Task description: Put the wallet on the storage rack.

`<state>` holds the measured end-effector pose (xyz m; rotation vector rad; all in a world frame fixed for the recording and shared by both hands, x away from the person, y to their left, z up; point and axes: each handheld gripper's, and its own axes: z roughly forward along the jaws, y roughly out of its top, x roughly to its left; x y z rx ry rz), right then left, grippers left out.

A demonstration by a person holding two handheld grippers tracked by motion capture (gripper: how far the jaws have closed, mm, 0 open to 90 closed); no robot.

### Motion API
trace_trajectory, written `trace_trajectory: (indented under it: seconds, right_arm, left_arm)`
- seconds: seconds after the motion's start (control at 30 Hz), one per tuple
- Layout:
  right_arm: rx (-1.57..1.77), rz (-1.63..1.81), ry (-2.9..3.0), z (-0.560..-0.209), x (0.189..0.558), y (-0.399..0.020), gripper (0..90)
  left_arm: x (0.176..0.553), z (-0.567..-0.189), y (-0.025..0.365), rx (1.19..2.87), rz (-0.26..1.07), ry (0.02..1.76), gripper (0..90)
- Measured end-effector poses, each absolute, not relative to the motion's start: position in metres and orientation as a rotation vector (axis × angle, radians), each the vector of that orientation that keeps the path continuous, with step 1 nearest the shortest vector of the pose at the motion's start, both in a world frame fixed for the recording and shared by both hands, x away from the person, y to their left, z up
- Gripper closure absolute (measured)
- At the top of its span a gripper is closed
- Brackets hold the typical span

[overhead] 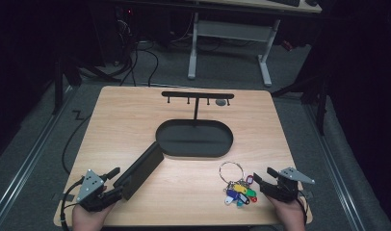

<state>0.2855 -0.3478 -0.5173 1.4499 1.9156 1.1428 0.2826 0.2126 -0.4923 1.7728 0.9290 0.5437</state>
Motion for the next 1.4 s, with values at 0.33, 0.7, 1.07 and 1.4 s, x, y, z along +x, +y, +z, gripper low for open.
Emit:
trace_trajectory:
  seconds: [0.33,0.7,1.07,1.4]
  right_arm:
    - [1.457,1.125,1.909,-0.518,0.263,-0.361,32.6]
    - [1.440,1.130,1.938,-0.518,0.258,-0.362,32.3]
    - [1.369,1.191,2.027,-0.516,0.268,-0.352,32.6]
    - [1.366,1.256,2.030,-0.515,0.274,-0.350,32.9]
  left_arm:
    - [0.290,-0.483,0.184,1.950,0.634,0.862,46.2]
    - [0.300,-0.479,0.171,2.122,0.707,0.911,47.8]
    - [0.314,-0.456,0.159,2.305,0.655,0.874,44.6]
    - [0.337,-0.439,0.162,2.423,0.504,1.006,41.9]
